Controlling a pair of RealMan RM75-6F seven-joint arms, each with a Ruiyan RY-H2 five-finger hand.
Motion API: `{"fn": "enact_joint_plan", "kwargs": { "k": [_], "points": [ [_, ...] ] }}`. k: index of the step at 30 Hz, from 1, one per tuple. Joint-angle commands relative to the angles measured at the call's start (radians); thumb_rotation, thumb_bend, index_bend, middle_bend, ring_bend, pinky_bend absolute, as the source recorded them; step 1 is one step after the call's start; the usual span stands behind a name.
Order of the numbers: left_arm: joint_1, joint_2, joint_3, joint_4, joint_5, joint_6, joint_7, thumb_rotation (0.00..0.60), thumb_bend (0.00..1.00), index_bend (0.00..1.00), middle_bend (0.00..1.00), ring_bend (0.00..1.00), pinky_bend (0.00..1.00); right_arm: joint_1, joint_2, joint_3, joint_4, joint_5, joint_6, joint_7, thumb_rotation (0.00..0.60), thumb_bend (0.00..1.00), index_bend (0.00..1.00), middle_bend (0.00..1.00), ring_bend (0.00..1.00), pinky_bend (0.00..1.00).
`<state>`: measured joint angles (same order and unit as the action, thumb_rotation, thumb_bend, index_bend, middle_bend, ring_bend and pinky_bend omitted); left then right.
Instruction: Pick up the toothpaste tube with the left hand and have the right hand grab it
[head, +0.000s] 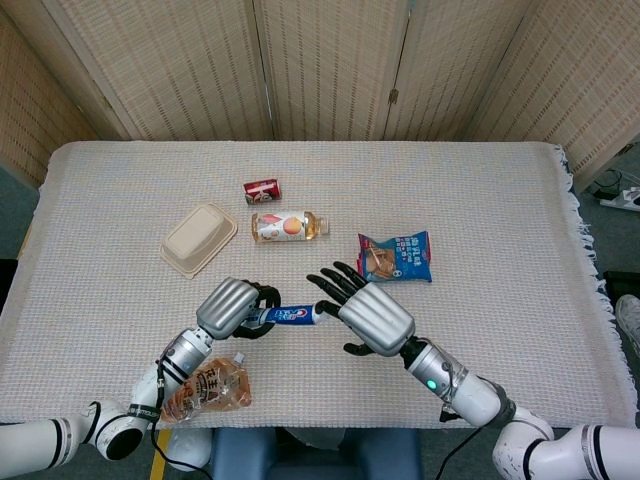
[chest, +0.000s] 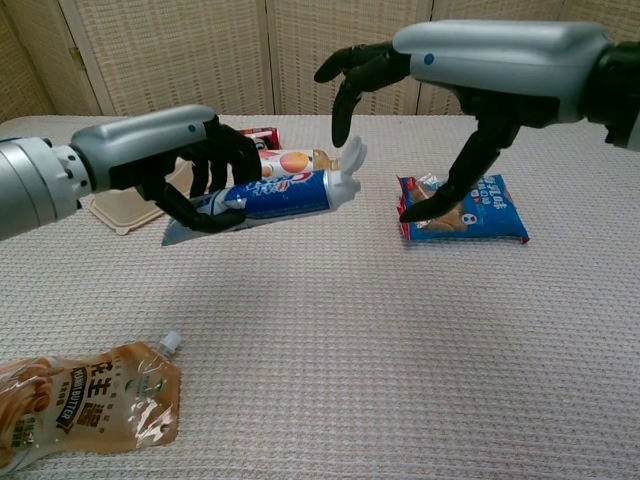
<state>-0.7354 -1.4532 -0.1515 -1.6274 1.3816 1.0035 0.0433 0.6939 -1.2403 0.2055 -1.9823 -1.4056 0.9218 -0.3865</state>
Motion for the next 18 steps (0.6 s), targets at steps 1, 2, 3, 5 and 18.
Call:
{"fn": "enact_joint_plan", "kwargs": {
  "k": [1, 2, 3, 5, 18],
  "points": [
    [0.001, 0.0, 0.001, 0.002, 0.002, 0.001, -0.006, 0.6, 0.83, 0.75, 0.76, 0.69, 0.61, 0.005, -0.001, -0.006, 0.005, 0.011, 0.0, -0.004, 0.6, 0.2, 0.37, 0.08, 0.03, 0.0],
    [0.001, 0.0, 0.001, 0.003, 0.003, 0.003, -0.01, 0.6, 0.83, 0.75, 0.76, 0.69, 0.61, 0.006, 0.0, -0.01, 0.007, 0.014, 0.002, -0.005, 0.6, 0.2, 0.37, 0.08, 0.03, 0.0],
    [0.002, 0.001, 0.002, 0.003, 0.005, 0.004, -0.013, 0.6, 0.83, 0.75, 0.76, 0.69, 0.61, 0.005, 0.0, -0.012, 0.008, 0.016, 0.006, -0.004, 0.6, 0.2, 0.37, 0.08, 0.03, 0.0],
    [0.004, 0.003, 0.002, 0.005, 0.008, 0.008, -0.027, 0.6, 0.83, 0.75, 0.76, 0.69, 0.61, 0.0, 0.002, -0.017, 0.011, 0.016, 0.019, 0.004, 0.6, 0.2, 0.39, 0.09, 0.04, 0.0],
    [0.03, -0.012, 0.013, 0.048, 0.069, 0.065, -0.179, 0.6, 0.84, 0.75, 0.76, 0.69, 0.62, -0.009, -0.009, -0.048, 0.05, 0.003, 0.051, 0.057, 0.6, 0.21, 0.4, 0.1, 0.05, 0.0]
  ]
}}
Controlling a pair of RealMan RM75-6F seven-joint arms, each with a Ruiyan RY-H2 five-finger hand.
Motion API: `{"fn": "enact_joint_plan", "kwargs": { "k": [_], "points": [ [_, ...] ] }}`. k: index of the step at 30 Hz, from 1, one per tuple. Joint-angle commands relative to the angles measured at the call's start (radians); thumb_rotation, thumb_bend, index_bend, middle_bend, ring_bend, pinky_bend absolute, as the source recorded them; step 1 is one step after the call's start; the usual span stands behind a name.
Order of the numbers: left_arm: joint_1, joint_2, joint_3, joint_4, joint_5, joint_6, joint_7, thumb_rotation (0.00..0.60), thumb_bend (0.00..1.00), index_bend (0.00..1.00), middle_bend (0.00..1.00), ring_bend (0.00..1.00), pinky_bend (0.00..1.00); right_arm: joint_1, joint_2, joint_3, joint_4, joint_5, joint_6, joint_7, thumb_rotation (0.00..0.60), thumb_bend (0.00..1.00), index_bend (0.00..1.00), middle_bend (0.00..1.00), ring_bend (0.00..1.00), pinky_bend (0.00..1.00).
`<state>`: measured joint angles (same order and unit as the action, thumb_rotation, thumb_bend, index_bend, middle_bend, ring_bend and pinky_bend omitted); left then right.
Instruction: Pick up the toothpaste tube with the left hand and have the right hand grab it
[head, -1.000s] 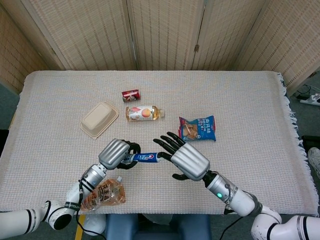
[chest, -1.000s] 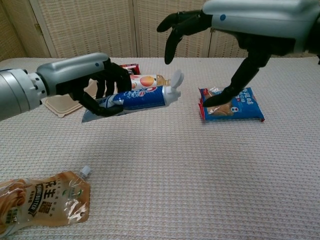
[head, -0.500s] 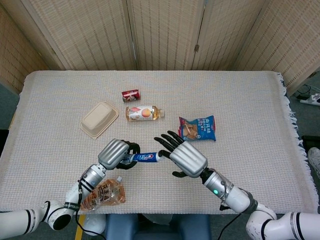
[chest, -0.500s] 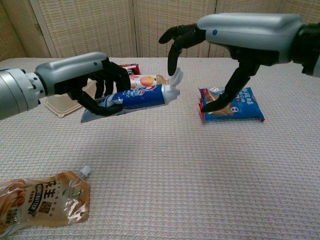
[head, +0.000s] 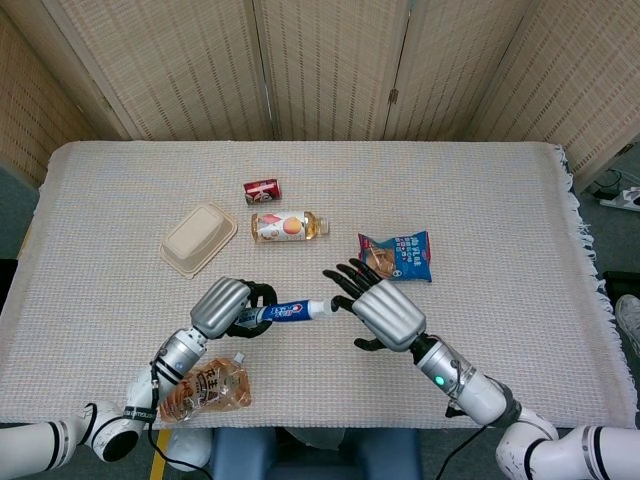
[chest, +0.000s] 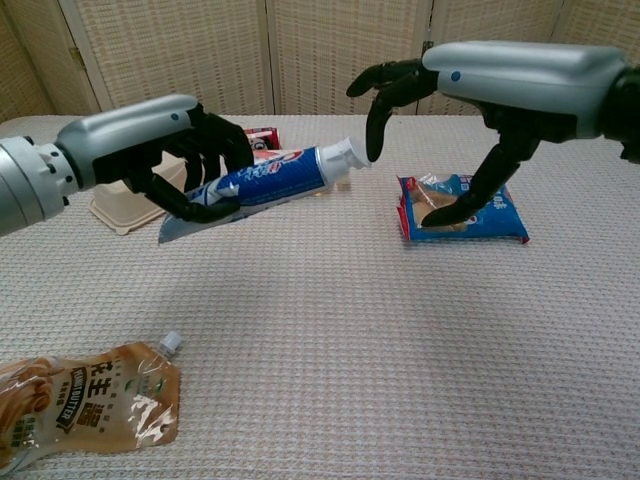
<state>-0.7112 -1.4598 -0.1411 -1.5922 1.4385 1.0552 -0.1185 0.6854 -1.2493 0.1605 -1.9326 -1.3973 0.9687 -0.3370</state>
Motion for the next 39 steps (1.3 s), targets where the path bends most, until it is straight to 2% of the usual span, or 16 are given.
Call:
{"fn": "enact_joint_plan", "kwargs": {
  "k": [1, 7, 9, 12, 13, 15, 17, 19, 21, 31, 39],
  "points": [
    [0.009, -0.006, 0.005, 0.019, 0.015, 0.018, -0.024, 0.6, 0.84, 0.75, 0.76, 0.69, 0.62, -0.005, 0.003, -0.005, -0.003, -0.011, 0.012, 0.016, 0.6, 0.21, 0.4, 0.1, 0.05, 0.0],
    [0.031, -0.018, 0.018, 0.068, 0.036, 0.051, -0.094, 0.6, 0.84, 0.74, 0.76, 0.69, 0.62, -0.054, 0.04, -0.014, -0.041, -0.115, 0.115, 0.164, 0.6, 0.21, 0.38, 0.1, 0.07, 0.0],
    [0.037, -0.03, 0.021, 0.082, 0.049, 0.068, -0.124, 0.6, 0.84, 0.74, 0.76, 0.69, 0.62, -0.062, 0.04, -0.015, -0.037, -0.159, 0.145, 0.231, 0.6, 0.21, 0.32, 0.1, 0.08, 0.0],
    [0.042, -0.052, 0.025, 0.1, 0.069, 0.089, -0.161, 0.6, 0.84, 0.75, 0.76, 0.69, 0.62, -0.057, 0.021, -0.013, -0.022, -0.187, 0.158, 0.299, 0.589, 0.21, 0.13, 0.08, 0.08, 0.0],
    [0.042, -0.059, 0.026, 0.104, 0.074, 0.094, -0.168, 0.6, 0.84, 0.75, 0.76, 0.69, 0.62, -0.052, 0.016, -0.012, -0.02, -0.186, 0.153, 0.315, 0.554, 0.21, 0.07, 0.07, 0.05, 0.0],
    [0.041, -0.073, 0.026, 0.11, 0.085, 0.104, -0.181, 0.6, 0.84, 0.75, 0.76, 0.69, 0.62, -0.039, 0.001, -0.005, -0.019, -0.17, 0.135, 0.347, 0.454, 0.2, 0.01, 0.02, 0.01, 0.0],
    [0.04, -0.085, 0.026, 0.111, 0.093, 0.111, -0.188, 0.6, 0.84, 0.75, 0.76, 0.69, 0.62, -0.025, -0.015, 0.006, -0.017, -0.15, 0.119, 0.38, 0.359, 0.18, 0.0, 0.0, 0.0, 0.0],
    [0.038, -0.099, 0.023, 0.113, 0.1, 0.12, -0.19, 0.6, 0.84, 0.74, 0.76, 0.69, 0.62, -0.01, -0.035, 0.019, -0.012, -0.131, 0.105, 0.418, 0.305, 0.15, 0.0, 0.0, 0.0, 0.0],
    [0.037, -0.113, 0.018, 0.115, 0.102, 0.128, -0.189, 0.6, 0.84, 0.74, 0.76, 0.69, 0.62, 0.005, -0.051, 0.027, -0.005, -0.119, 0.089, 0.439, 0.279, 0.13, 0.0, 0.0, 0.0, 0.0],
    [0.028, -0.142, 0.003, 0.109, 0.095, 0.131, -0.178, 0.6, 0.84, 0.75, 0.76, 0.69, 0.62, 0.049, -0.117, 0.048, 0.026, -0.071, 0.049, 0.447, 0.262, 0.1, 0.0, 0.0, 0.0, 0.0],
    [0.027, -0.151, -0.002, 0.108, 0.099, 0.143, -0.185, 0.6, 0.84, 0.75, 0.76, 0.69, 0.62, 0.063, -0.155, 0.055, 0.054, -0.072, 0.057, 0.489, 0.259, 0.1, 0.0, 0.0, 0.0, 0.0]
  ]
}}
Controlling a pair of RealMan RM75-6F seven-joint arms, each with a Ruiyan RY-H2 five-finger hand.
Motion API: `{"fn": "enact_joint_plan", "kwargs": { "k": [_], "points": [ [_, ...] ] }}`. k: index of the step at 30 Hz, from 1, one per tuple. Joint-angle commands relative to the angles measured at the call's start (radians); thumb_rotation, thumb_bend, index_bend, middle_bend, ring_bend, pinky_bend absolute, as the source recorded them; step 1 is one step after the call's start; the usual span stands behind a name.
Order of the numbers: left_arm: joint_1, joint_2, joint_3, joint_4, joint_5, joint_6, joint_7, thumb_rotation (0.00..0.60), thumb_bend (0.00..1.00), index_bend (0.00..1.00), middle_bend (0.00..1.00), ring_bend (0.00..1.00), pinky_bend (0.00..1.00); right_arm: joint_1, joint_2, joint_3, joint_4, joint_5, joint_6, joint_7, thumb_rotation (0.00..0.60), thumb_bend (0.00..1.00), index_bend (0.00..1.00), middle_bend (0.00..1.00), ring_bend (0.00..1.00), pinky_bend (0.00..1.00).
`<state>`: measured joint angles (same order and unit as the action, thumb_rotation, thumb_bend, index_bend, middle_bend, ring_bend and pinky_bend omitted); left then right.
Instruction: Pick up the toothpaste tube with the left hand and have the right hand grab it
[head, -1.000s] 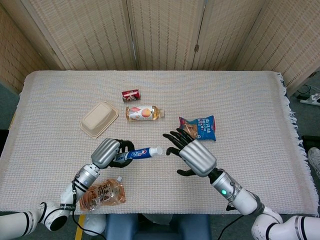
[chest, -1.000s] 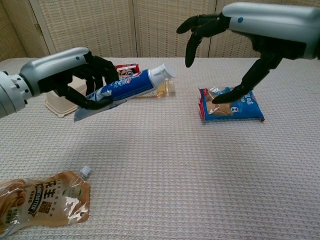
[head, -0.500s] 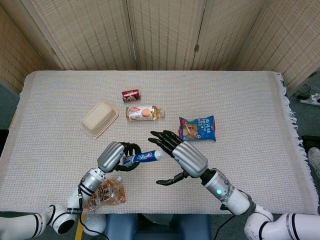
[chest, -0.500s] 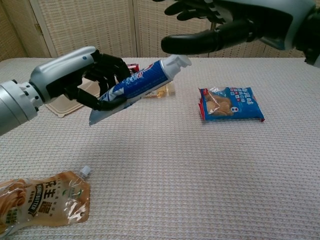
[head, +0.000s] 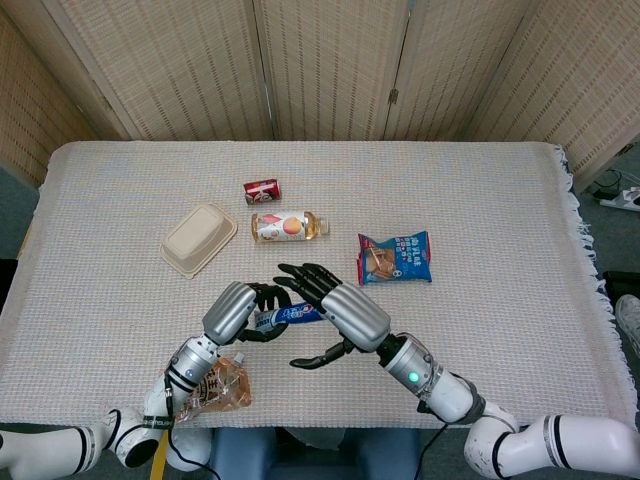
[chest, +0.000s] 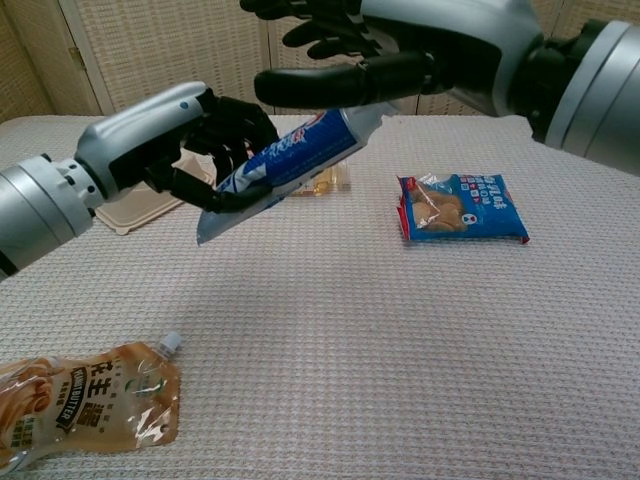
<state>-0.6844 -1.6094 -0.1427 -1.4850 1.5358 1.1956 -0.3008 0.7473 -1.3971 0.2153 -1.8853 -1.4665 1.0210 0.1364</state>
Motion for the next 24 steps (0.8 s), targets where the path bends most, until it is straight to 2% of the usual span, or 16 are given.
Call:
{"fn": "enact_joint_plan", "kwargs": {
  "k": [1, 24],
  "points": [
    [0.0, -0.002, -0.001, 0.002, 0.003, 0.004, -0.005, 0.6, 0.84, 0.75, 0.76, 0.69, 0.62, 0.001, -0.009, 0.0, 0.009, -0.005, 0.008, 0.024, 0.259, 0.1, 0.0, 0.0, 0.0, 0.0],
    [-0.003, -0.019, -0.005, 0.019, 0.028, 0.04, -0.03, 0.6, 0.84, 0.75, 0.76, 0.69, 0.62, 0.028, -0.049, 0.01, 0.069, -0.037, 0.018, 0.253, 0.254, 0.1, 0.0, 0.0, 0.0, 0.0]
  ]
}}
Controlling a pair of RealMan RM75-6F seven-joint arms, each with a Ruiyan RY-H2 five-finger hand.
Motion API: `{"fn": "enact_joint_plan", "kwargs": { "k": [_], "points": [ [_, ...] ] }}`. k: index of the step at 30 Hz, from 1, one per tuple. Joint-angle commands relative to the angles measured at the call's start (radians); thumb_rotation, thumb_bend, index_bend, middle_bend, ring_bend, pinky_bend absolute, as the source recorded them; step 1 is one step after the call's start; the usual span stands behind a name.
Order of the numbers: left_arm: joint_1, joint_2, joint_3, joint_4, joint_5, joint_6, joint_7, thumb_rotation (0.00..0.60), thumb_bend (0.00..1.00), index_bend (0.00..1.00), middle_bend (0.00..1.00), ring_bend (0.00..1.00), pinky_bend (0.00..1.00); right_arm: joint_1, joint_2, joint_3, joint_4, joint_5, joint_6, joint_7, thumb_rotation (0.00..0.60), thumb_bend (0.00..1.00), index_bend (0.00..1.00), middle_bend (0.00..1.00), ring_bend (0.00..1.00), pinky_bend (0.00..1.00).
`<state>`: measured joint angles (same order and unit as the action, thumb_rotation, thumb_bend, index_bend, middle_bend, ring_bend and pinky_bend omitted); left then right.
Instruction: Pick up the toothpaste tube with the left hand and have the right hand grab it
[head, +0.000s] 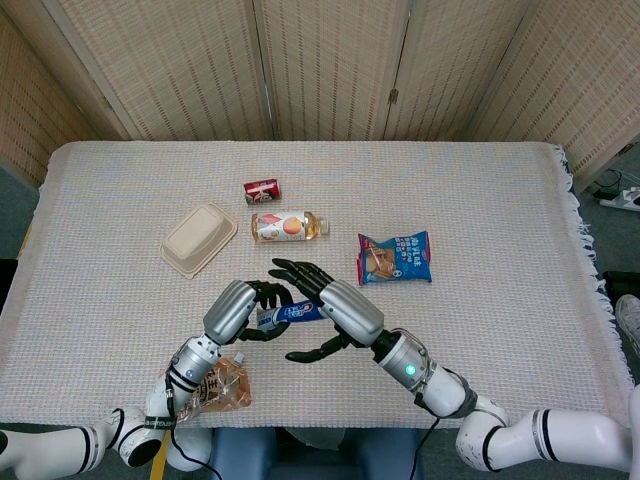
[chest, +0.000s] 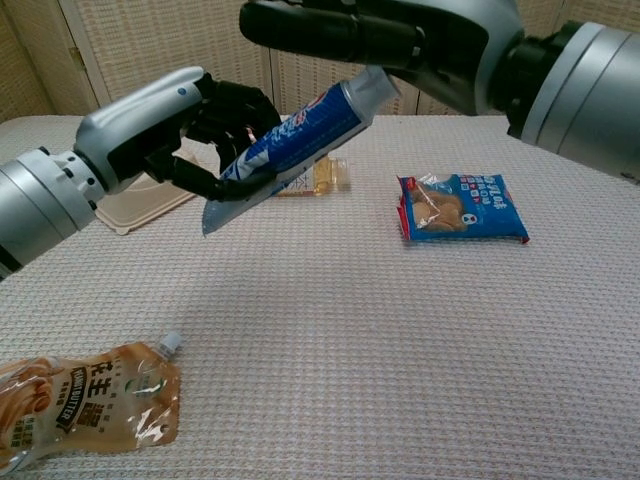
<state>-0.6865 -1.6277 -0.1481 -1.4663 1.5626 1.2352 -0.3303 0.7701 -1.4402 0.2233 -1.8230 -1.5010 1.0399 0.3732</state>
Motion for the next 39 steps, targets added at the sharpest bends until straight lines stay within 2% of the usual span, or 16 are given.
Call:
{"fn": "enact_joint_plan", "kwargs": {
  "k": [1, 16, 25, 33, 39],
  "points": [
    [-0.001, -0.001, 0.0, 0.001, 0.001, 0.001, -0.002, 0.6, 0.84, 0.75, 0.76, 0.69, 0.62, 0.007, -0.009, 0.002, 0.011, -0.004, 0.0, 0.019, 0.254, 0.1, 0.0, 0.0, 0.0, 0.0],
    [-0.005, -0.014, -0.011, 0.006, 0.007, 0.021, -0.083, 0.6, 0.84, 0.75, 0.76, 0.69, 0.62, 0.013, -0.084, 0.002, 0.09, -0.041, 0.059, 0.181, 0.244, 0.1, 0.0, 0.0, 0.0, 0.0],
    [-0.006, -0.028, -0.01, 0.035, 0.024, 0.044, -0.124, 0.6, 0.84, 0.75, 0.76, 0.69, 0.62, 0.017, -0.093, 0.0, 0.119, -0.055, 0.075, 0.296, 0.244, 0.1, 0.0, 0.0, 0.0, 0.0],
    [-0.003, -0.026, 0.003, 0.071, 0.028, 0.046, -0.122, 0.6, 0.84, 0.75, 0.76, 0.69, 0.62, 0.002, -0.049, -0.004, 0.109, -0.08, 0.112, 0.306, 0.242, 0.1, 0.0, 0.0, 0.0, 0.0],
    [0.0, -0.023, 0.022, 0.122, 0.032, 0.036, -0.086, 0.6, 0.84, 0.75, 0.76, 0.68, 0.61, -0.018, 0.03, -0.019, 0.081, -0.093, 0.119, 0.246, 0.242, 0.1, 0.0, 0.0, 0.0, 0.0]
  ]
}}
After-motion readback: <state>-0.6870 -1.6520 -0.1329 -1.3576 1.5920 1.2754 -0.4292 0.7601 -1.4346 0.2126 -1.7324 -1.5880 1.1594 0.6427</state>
